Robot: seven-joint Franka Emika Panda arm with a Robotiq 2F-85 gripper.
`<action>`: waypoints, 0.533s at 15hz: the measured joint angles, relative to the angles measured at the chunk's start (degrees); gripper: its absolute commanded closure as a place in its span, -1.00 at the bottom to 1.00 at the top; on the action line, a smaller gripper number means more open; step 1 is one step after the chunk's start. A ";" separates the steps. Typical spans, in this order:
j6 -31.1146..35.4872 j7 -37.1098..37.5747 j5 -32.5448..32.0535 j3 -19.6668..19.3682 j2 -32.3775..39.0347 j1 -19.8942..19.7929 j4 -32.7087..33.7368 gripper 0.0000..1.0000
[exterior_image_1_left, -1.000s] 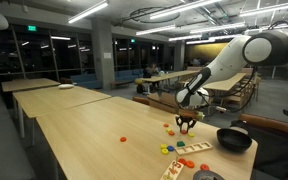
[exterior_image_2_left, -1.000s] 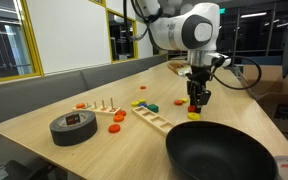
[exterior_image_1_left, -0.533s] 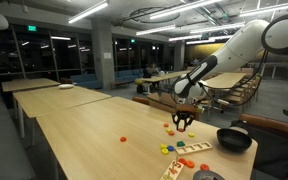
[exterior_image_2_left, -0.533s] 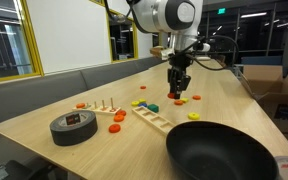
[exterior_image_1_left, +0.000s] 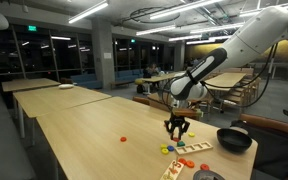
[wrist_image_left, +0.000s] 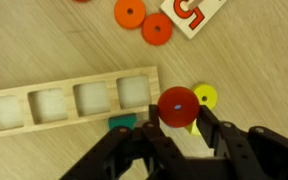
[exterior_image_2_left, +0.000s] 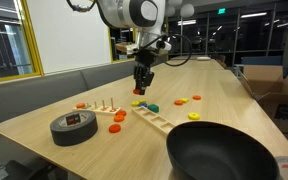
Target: Put the orange ring on the object
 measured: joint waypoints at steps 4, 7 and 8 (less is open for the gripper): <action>0.01 -0.04 0.29 2.27 -0.63 2.14 -1.68 0.50; 0.01 -0.04 0.29 3.58 -0.96 3.54 -2.09 0.50; 0.01 -0.04 0.29 3.96 -1.07 3.94 -2.22 0.52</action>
